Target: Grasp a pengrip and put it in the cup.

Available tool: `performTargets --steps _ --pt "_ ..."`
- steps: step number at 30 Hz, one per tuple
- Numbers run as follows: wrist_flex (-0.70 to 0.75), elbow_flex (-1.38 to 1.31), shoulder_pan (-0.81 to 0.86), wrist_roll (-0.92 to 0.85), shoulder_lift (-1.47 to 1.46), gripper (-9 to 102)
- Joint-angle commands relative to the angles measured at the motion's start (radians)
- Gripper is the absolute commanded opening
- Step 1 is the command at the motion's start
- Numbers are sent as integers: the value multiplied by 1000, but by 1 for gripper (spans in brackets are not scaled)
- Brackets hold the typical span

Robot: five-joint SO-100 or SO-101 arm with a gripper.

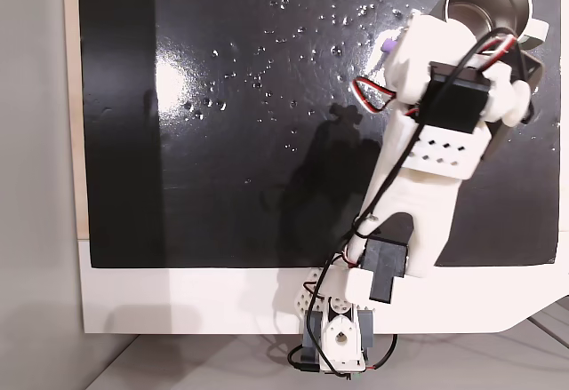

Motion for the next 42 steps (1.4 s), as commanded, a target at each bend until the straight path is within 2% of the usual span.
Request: performTargets --steps 1,8,18,27,34,35,37,38,40,42 --pt "6 -115 77 -83 -18 0" --pt "8 -334 176 -216 -198 0" --pt "-6 -666 183 -250 -431 0" --pt "-138 -696 213 -250 -486 0" --pt "-149 -752 224 -256 -535 0" --pt "-149 -759 227 -247 -540 4" --pt "-147 -761 236 -176 -541 32" --pt "-147 -761 239 -164 -541 40" --pt "-149 -764 241 -155 -541 45" --pt "-152 -765 241 -155 -543 45"
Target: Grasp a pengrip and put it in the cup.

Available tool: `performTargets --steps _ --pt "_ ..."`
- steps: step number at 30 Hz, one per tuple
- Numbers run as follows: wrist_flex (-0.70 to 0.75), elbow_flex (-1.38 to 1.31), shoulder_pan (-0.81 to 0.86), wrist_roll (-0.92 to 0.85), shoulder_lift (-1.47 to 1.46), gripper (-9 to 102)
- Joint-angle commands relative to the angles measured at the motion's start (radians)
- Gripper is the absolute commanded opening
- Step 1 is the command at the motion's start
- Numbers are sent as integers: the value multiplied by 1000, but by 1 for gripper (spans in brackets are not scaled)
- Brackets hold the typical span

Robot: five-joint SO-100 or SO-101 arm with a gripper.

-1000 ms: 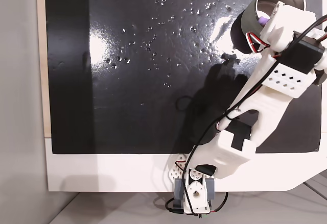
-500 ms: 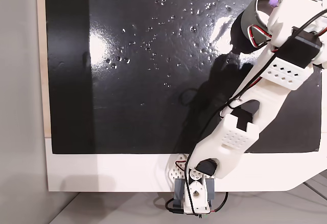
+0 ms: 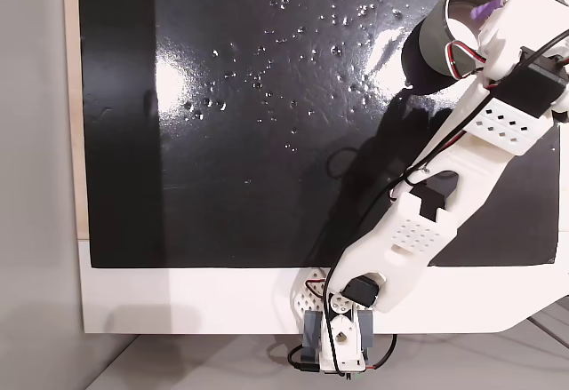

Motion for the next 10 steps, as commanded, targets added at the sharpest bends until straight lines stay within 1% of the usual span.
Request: performTargets --steps 1,10 --pt "-26 -57 6 14 18 45" --pt "-29 -63 9 14 12 43"
